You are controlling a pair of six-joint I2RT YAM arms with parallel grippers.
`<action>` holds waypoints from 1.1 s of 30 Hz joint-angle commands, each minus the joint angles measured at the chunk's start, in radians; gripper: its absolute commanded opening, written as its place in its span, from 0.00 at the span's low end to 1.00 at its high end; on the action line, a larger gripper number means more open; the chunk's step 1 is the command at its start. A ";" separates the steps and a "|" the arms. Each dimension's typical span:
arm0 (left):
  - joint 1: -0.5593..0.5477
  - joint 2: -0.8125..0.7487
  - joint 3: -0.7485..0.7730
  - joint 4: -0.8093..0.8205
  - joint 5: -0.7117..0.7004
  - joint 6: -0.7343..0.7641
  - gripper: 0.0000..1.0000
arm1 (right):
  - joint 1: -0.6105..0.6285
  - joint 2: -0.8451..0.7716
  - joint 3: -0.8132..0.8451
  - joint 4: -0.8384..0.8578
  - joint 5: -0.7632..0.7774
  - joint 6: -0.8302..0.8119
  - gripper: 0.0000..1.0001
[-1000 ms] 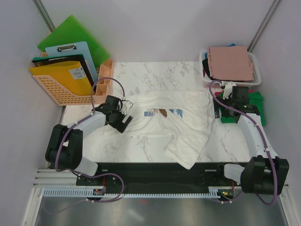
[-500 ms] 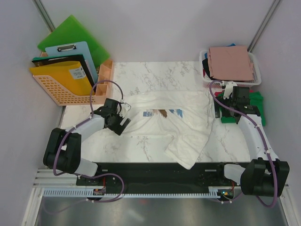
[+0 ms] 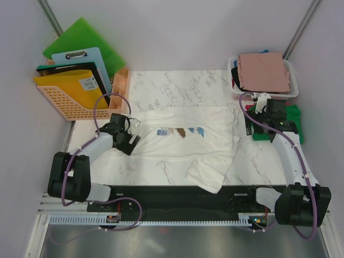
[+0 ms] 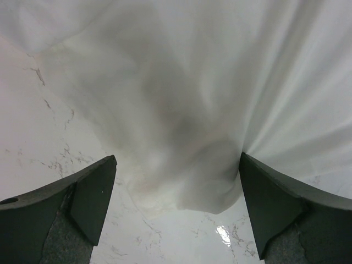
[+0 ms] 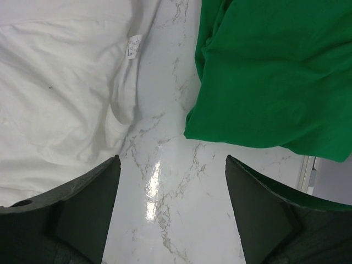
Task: Fold and stack the t-shirts
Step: Fold the tshirt
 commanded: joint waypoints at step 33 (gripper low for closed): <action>0.047 -0.897 -0.196 0.482 -0.530 0.046 1.00 | 0.380 -0.001 0.171 -0.825 -0.488 -0.775 0.94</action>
